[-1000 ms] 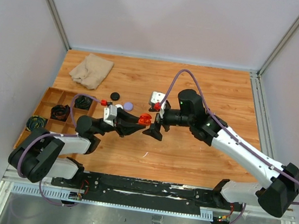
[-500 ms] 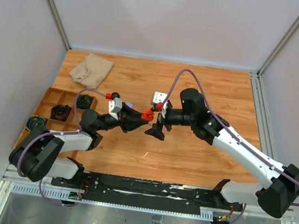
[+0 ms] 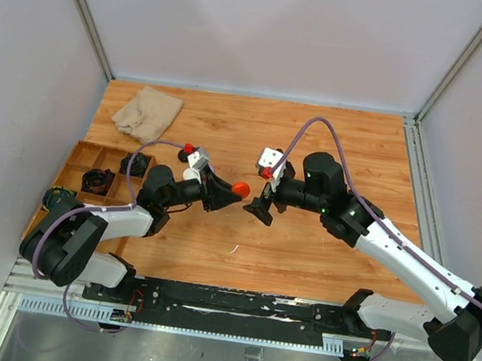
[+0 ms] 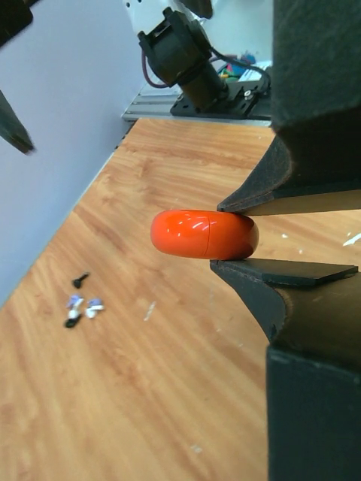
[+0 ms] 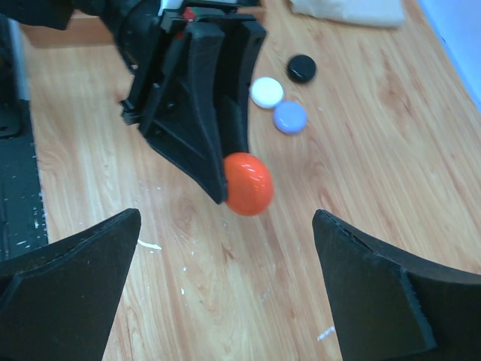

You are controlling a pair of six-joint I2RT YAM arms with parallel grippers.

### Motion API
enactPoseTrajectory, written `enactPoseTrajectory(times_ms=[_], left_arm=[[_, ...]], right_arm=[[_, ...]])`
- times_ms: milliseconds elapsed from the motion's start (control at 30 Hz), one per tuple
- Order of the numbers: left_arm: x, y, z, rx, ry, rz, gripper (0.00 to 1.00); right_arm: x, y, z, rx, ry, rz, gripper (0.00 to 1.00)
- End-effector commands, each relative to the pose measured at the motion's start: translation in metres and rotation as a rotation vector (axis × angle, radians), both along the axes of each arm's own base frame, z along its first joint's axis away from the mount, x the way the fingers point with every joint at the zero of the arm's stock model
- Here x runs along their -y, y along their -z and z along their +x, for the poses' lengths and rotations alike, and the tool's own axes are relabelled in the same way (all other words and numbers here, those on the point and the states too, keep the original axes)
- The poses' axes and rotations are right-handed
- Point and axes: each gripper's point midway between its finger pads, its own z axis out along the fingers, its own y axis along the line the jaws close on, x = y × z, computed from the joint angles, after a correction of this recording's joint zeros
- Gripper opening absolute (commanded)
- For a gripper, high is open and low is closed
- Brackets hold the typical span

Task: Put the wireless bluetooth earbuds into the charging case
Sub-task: Place the charging case at the center of the board.

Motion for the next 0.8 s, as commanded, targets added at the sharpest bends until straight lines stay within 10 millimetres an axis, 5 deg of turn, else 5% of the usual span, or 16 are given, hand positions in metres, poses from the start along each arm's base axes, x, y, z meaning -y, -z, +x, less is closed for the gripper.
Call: enactPoseTrajectory(times_ms=[0, 333, 567, 767], left_arm=[[0.009, 0.026, -0.009, -0.234, 0.022, 0.025, 0.03], [0.034, 0.101, -0.047, -0.595, 0.034, 0.155, 0.11], [0.053, 0.140, -0.053, -0.733, 0.053, 0.243, 0.16], [0.043, 0.167, -0.049, -0.779, -0.028, 0.330, 0.37]], right_arm=[[0.020, 0.002, 0.019, 0.013, 0.203, 0.026, 0.99], [0.048, 0.037, 0.024, -0.028, 0.370, -0.005, 0.99], [0.059, 0.050, 0.026, -0.019, 0.407, -0.041, 0.98], [0.061, 0.057, 0.026, -0.023, 0.411, -0.070, 0.98]])
